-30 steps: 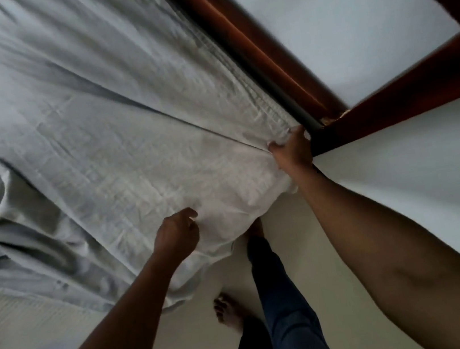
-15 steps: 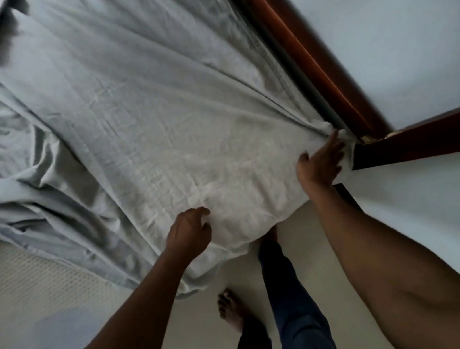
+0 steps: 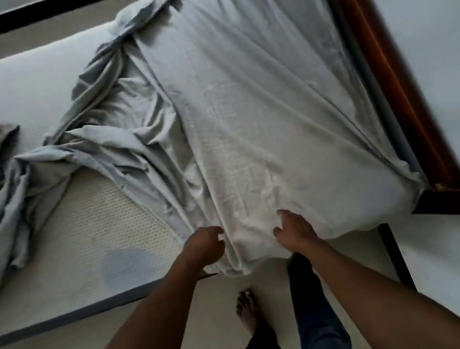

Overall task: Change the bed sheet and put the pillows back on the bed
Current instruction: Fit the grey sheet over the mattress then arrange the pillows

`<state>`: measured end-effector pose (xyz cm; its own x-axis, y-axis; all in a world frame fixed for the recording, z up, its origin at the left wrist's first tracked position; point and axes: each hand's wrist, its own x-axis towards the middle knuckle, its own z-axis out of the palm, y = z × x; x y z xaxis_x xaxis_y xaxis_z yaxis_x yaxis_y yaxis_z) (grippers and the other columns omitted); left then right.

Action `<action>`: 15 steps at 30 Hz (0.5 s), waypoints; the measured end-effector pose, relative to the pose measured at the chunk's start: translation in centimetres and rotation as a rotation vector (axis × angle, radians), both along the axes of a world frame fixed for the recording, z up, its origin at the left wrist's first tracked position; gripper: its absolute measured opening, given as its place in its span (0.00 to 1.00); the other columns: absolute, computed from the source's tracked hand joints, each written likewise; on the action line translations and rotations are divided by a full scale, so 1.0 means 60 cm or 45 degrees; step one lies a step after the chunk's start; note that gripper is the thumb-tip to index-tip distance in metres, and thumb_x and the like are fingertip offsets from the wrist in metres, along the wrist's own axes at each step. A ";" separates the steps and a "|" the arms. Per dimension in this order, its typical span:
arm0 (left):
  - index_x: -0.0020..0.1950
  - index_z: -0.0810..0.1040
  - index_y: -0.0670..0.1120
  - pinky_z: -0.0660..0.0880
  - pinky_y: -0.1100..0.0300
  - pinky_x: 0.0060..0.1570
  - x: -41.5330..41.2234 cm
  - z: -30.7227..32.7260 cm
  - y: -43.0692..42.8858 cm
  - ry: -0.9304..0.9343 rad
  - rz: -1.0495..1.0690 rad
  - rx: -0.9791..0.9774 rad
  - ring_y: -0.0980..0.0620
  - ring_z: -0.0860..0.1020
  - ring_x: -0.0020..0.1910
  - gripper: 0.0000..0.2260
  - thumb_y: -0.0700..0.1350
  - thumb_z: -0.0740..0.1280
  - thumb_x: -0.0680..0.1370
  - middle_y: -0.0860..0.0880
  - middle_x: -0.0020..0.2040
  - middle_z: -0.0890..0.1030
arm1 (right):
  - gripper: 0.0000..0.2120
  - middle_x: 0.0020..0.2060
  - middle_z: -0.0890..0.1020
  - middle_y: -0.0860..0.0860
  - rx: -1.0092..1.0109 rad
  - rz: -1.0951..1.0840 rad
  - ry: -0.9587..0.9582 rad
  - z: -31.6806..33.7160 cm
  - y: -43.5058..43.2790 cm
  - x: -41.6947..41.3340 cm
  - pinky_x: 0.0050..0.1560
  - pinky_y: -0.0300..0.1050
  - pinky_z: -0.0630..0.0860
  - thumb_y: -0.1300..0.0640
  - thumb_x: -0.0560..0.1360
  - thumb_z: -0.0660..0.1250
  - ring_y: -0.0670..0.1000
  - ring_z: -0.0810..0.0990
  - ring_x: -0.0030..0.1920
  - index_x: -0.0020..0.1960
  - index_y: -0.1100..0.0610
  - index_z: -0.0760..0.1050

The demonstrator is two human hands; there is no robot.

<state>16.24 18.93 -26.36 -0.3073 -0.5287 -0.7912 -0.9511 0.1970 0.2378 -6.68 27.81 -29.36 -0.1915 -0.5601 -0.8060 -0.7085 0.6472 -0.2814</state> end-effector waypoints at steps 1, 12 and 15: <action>0.73 0.73 0.49 0.73 0.55 0.63 0.024 0.008 -0.009 0.010 0.048 -0.015 0.44 0.76 0.67 0.20 0.50 0.63 0.82 0.42 0.69 0.77 | 0.29 0.77 0.67 0.56 -0.024 0.048 0.004 0.016 -0.021 0.017 0.75 0.53 0.63 0.49 0.82 0.60 0.57 0.66 0.75 0.80 0.56 0.58; 0.73 0.73 0.49 0.73 0.55 0.62 0.319 0.057 -0.054 -0.045 0.382 -0.017 0.46 0.77 0.64 0.18 0.51 0.62 0.83 0.44 0.69 0.77 | 0.13 0.65 0.78 0.56 -0.279 0.338 -0.232 0.097 -0.187 0.312 0.60 0.43 0.75 0.54 0.78 0.66 0.55 0.78 0.62 0.61 0.54 0.79; 0.74 0.72 0.48 0.70 0.56 0.66 0.392 0.035 -0.056 -0.038 0.507 0.005 0.47 0.75 0.67 0.20 0.51 0.63 0.83 0.45 0.71 0.76 | 0.13 0.76 0.66 0.56 -0.298 0.509 -0.303 0.054 -0.226 0.408 0.71 0.44 0.67 0.55 0.80 0.65 0.56 0.68 0.74 0.63 0.51 0.80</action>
<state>39.74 15.55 -24.25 -0.0560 -0.5988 -0.7990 -0.9594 -0.1893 0.2091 17.80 14.27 -26.13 0.2477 -0.7225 -0.6455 -0.7861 0.2396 -0.5698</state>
